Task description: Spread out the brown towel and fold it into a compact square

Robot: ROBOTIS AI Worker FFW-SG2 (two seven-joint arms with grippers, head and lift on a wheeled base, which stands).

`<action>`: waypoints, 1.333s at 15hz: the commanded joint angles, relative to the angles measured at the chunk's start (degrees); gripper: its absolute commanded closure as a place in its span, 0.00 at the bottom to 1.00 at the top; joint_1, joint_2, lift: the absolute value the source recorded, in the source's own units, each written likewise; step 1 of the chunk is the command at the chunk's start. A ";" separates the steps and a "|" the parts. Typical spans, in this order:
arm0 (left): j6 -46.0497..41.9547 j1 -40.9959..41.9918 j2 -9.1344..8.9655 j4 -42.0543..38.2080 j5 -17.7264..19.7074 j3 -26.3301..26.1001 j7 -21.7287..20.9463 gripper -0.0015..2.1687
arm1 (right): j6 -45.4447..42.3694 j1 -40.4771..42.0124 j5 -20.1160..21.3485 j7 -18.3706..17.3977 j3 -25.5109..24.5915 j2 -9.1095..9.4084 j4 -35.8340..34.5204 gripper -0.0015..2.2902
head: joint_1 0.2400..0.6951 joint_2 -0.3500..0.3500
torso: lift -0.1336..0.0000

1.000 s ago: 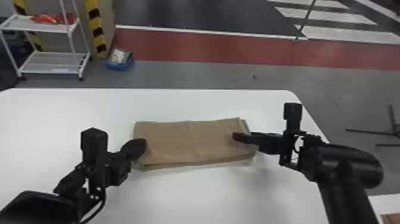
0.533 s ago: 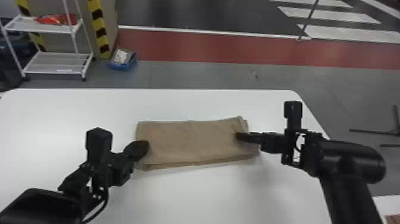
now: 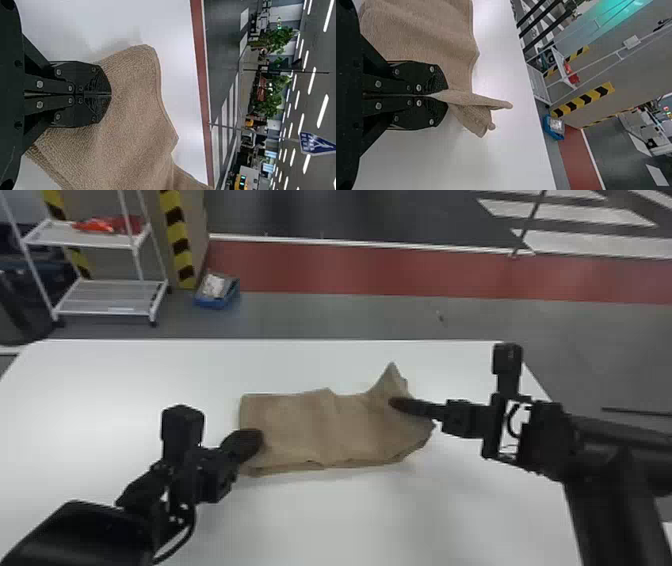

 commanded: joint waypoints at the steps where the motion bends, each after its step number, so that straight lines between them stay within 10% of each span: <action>1: 0.27 -0.16 0.00 0.05 -0.47 -0.65 -0.05 0.97 | 3.12 0.98 -2.18 -0.20 0.38 1.57 -6.73 0.65 | 1.00 0.35 | 0.11; 8: 3.08 1.07 0.53 -1.89 -0.91 -0.82 -0.05 0.97 | 13.31 -2.45 -2.35 -3.01 3.10 2.71 -14.64 0.65 | 1.00 0.41 | 0.11; 20: 5.72 0.63 -0.44 -4.00 -2.06 -4.08 0.12 0.97 | 13.66 -8.60 -0.86 -7.58 13.30 9.39 -0.14 0.65 | 1.00 0.54 | 0.11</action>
